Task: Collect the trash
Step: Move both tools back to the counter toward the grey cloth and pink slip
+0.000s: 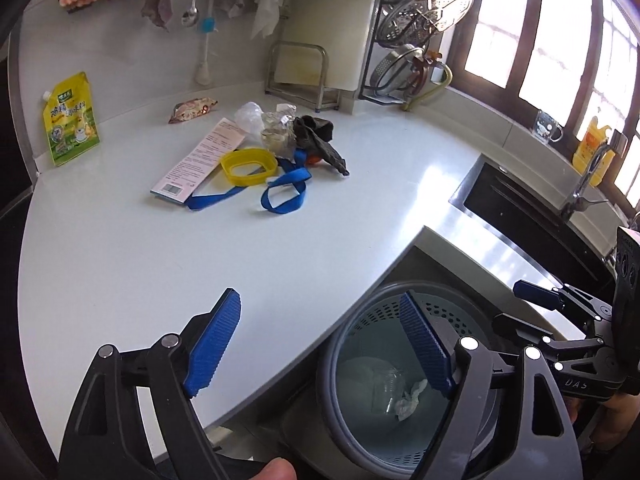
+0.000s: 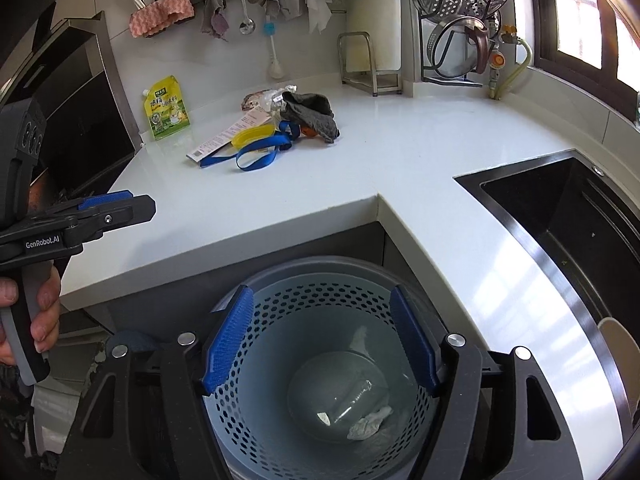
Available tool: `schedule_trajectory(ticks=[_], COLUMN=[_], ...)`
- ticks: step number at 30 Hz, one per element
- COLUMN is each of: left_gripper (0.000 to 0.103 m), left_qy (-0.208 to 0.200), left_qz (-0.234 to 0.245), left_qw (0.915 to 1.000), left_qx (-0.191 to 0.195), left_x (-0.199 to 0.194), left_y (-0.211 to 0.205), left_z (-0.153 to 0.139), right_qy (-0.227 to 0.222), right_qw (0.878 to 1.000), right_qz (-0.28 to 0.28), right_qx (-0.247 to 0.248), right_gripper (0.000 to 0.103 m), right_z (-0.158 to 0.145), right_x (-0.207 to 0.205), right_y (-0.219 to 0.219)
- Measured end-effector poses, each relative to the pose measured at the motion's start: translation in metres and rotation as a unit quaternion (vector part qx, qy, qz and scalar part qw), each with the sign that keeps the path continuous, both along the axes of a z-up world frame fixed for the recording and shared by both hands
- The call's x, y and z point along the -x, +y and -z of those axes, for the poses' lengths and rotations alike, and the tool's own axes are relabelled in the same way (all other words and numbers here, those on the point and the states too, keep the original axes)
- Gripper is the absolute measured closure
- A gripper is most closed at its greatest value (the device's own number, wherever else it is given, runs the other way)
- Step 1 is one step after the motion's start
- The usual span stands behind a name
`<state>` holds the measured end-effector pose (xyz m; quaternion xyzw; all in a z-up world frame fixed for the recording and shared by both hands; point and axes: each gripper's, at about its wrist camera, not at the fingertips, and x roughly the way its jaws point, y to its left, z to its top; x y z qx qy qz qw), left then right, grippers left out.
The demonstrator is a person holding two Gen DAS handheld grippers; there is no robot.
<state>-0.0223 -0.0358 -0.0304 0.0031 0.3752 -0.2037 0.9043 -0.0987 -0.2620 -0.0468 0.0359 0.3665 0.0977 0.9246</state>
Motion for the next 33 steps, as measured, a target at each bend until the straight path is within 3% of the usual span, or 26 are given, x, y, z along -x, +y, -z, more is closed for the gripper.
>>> schedule_trajectory(ticks=[16,23,27,33], left_gripper=[0.015,0.012,0.01,0.008], left_qy=[-0.01,-0.009,-0.009,-0.001], left_qz=[-0.049,-0.071,-0.083,-0.089], left_qw=[0.9988,0.9973,0.9964,0.9958], left_qx=[-0.005,-0.014,-0.019,-0.02], left_x=[-0.063,-0.105,-0.129,-0.156], left_y=[0.038,0.056,0.065,0.069], left_z=[-0.007,-0.007,-0.003,0.008], right_qy=[-0.039,-0.022,-0.009,0.001], right_qw=[0.998,0.999,0.999,0.999], right_qz=[-0.041,-0.043,-0.036,-0.034], right_qx=[-0.008,-0.015,-0.026,-0.007], right_gripper=[0.034,0.034,0.027,0.026], right_z=[-0.044,-0.035,-0.027,-0.015], right_x=[-0.133,-0.204,-0.239,-0.275], right_y=[0.031,0.044,0.049,0.056])
